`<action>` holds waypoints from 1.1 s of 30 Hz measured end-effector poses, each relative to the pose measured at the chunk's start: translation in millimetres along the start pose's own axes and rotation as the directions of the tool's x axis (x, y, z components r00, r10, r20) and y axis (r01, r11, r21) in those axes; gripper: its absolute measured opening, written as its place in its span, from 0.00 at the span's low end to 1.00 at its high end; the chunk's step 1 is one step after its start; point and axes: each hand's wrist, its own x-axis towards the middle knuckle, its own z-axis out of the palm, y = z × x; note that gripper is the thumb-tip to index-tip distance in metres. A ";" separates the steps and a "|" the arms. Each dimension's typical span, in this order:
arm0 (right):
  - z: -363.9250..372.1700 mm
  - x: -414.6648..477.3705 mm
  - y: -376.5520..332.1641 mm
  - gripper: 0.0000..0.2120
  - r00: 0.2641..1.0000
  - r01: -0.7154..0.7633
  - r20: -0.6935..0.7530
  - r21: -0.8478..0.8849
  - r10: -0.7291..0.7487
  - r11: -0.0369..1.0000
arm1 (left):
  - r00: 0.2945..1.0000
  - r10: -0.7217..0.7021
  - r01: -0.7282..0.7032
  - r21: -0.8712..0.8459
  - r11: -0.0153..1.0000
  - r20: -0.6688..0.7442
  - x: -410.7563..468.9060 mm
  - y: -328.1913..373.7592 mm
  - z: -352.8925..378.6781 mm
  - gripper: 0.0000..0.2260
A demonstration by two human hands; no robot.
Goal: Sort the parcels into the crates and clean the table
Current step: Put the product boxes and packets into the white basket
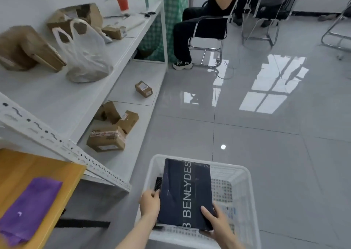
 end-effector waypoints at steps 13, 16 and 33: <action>-15.5 169.9 130.9 0.18 0.970 -0.182 -0.166 -0.015 0.177 0.983 | 0.812 -0.186 0.163 0.091 0.982 0.553 140.3 -137.9 113.4 0.19; -22.0 197.4 159.3 0.18 0.974 -0.177 -0.161 -0.108 0.159 0.978 | 0.802 -0.211 0.173 0.121 0.977 0.558 163.9 -173.6 133.4 0.23; -57.7 334.6 296.9 0.31 0.973 -0.231 -0.103 -0.337 0.209 0.913 | 0.879 -0.169 -0.030 0.405 0.914 0.446 250.5 -310.0 248.3 0.30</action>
